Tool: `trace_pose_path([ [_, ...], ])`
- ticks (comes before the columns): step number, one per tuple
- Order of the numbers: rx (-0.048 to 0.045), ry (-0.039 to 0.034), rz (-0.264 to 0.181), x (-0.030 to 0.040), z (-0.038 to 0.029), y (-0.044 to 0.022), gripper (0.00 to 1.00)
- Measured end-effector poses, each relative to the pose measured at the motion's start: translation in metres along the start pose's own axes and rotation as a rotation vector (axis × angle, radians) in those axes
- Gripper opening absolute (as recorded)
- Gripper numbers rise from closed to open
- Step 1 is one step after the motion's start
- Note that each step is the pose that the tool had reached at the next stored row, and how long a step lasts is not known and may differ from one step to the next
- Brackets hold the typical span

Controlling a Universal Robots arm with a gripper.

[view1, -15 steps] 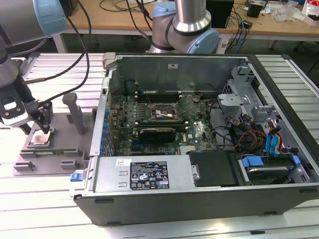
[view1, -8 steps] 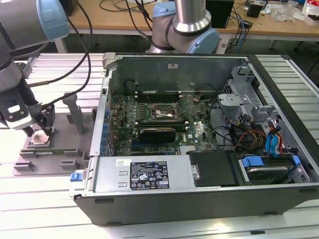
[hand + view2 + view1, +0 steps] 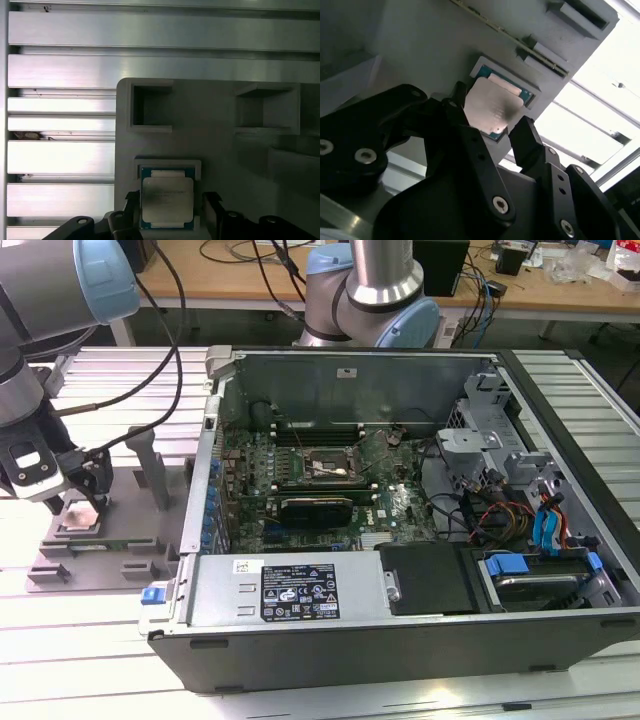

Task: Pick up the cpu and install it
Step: 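Pick up the cpu and move it towards the insertion slot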

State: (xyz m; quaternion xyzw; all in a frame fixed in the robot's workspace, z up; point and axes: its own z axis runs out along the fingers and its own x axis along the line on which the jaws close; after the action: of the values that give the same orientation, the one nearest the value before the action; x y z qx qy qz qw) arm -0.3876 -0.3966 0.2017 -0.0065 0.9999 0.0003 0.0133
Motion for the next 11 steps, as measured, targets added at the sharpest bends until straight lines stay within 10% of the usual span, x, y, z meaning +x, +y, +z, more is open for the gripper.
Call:
trace_pose_path([
  [11,-0.0038,-0.0042,-0.014,-0.0009,0.0079,0.0016,0.62],
])
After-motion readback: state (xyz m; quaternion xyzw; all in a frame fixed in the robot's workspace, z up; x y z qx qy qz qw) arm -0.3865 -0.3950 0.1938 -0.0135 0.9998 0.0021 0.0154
